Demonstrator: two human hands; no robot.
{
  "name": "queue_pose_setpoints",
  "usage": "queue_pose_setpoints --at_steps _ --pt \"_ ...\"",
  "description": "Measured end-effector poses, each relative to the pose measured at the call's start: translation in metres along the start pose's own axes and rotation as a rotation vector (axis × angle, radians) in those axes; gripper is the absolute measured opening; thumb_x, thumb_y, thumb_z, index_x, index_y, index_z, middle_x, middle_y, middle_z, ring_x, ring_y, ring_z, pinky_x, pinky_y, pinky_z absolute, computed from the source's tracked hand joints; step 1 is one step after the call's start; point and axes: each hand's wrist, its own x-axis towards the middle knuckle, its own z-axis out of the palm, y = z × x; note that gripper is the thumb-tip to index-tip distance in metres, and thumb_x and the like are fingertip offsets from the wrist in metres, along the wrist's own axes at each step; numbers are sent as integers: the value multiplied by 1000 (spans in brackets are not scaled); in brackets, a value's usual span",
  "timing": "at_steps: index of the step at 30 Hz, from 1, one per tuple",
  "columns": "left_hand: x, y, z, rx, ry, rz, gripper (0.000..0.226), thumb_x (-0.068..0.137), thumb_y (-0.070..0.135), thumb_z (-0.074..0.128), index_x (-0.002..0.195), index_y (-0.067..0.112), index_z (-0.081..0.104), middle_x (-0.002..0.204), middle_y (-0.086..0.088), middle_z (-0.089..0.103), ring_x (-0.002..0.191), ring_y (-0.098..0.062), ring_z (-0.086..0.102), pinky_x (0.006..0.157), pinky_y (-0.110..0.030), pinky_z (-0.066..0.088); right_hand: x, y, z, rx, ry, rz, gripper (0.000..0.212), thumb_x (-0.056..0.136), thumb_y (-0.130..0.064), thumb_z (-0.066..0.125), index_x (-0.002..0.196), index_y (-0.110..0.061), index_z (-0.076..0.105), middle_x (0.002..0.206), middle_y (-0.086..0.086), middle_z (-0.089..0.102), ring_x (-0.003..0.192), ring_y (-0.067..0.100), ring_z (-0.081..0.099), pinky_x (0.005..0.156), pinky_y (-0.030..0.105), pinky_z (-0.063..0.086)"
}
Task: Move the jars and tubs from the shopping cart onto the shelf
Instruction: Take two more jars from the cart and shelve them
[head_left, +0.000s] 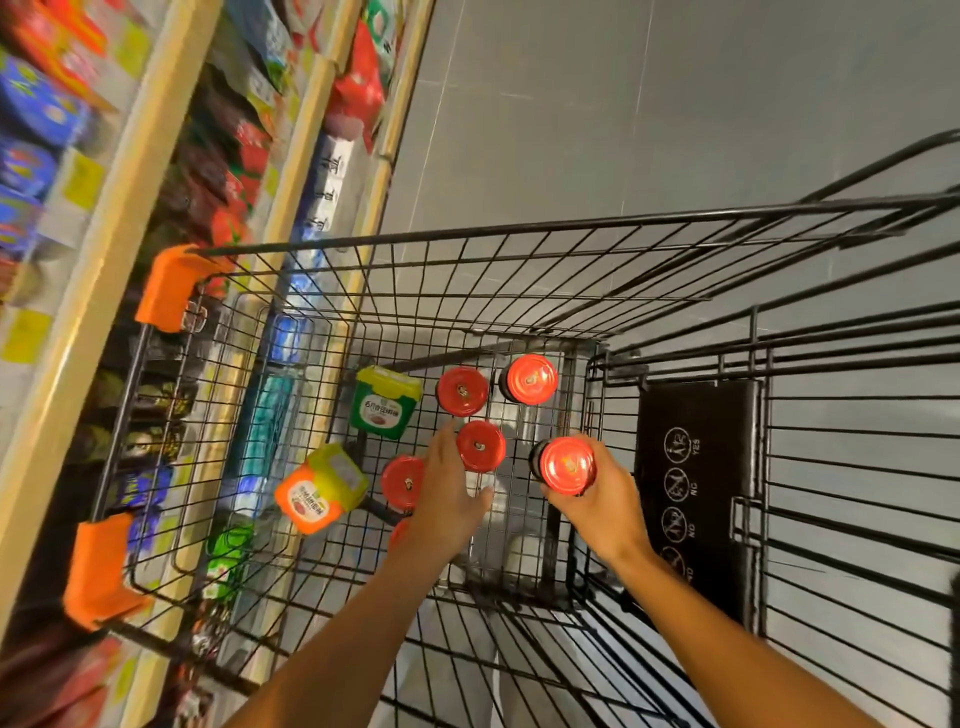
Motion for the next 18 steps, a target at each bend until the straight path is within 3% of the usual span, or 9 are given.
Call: queue_pose_setpoints --at_steps 4,8,13,18 --pt "13 0 15 -96 109 -69 94 80 5 79 154 10 22 152 -11 35 140 -24 38 114 -30 31 -5 7 -3 -4 20 6 64 69 -26 92 108 -54 50 102 -24 65 96 -8 63 81 9 50" --pt "23 -8 28 -205 193 -45 76 72 -3 83 135 15 45 126 0 55 120 -19 54 98 -23 38 -4 15 -3 10 30 12 72 65 -25 94 124 -39 56 101 -23 65 98 1 65 86 18 52" --pt "26 -9 41 -281 288 -22 71 70 -7 83 128 21 52 109 15 58 108 -9 55 85 4 35 -4 13 -2 28 37 5 70 67 -25 93 124 -37 55 105 -22 65 99 -4 63 84 13 50" --pt "23 -8 45 -280 299 7 67 67 0 87 118 31 55 102 18 63 97 -2 60 88 -9 42 -7 4 -7 46 41 9 67 69 -20 92 117 -42 51 99 -26 62 96 -20 58 75 2 46"
